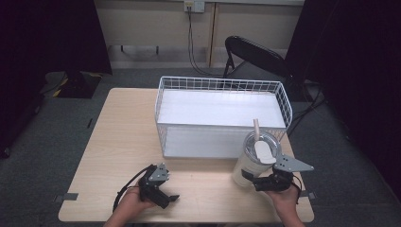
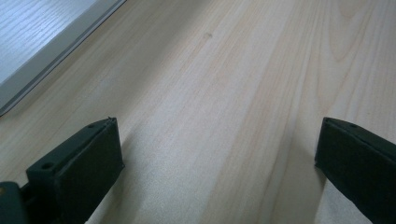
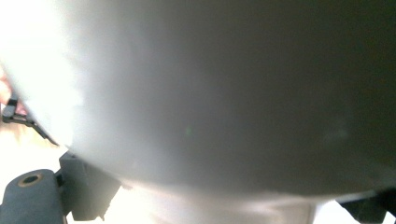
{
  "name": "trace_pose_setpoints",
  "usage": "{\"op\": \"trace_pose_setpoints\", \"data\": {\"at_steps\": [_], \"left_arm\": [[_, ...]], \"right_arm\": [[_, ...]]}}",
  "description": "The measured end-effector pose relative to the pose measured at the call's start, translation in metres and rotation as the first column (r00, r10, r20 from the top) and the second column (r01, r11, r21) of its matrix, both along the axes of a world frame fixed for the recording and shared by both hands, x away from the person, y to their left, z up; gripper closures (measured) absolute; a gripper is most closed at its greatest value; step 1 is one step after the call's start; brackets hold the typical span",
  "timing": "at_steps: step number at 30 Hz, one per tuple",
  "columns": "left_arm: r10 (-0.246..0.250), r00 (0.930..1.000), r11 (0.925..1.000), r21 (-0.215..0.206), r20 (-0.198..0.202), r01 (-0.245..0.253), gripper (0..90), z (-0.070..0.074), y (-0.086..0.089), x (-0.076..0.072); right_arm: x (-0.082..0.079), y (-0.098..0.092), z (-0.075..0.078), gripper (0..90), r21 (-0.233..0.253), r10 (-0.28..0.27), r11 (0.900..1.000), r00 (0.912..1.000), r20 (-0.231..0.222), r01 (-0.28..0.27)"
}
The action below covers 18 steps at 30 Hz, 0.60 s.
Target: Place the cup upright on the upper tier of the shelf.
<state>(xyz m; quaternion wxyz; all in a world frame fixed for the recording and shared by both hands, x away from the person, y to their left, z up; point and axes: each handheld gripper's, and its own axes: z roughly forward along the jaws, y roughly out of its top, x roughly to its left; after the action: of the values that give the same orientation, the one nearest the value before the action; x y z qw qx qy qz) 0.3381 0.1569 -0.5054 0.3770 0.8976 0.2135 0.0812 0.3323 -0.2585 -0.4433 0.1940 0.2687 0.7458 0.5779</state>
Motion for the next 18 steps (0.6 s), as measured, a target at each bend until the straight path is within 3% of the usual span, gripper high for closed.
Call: {"op": "trace_pose_setpoints", "data": {"at_steps": [18], "left_arm": [[0.003,1.0,1.0,-0.004,-0.001,-0.003,0.0,0.0,0.0,0.0]], "right_arm": [[0.002,0.002,0.022,10.1,-0.014,0.055,0.998,0.9976,-0.042,-0.055]]}}
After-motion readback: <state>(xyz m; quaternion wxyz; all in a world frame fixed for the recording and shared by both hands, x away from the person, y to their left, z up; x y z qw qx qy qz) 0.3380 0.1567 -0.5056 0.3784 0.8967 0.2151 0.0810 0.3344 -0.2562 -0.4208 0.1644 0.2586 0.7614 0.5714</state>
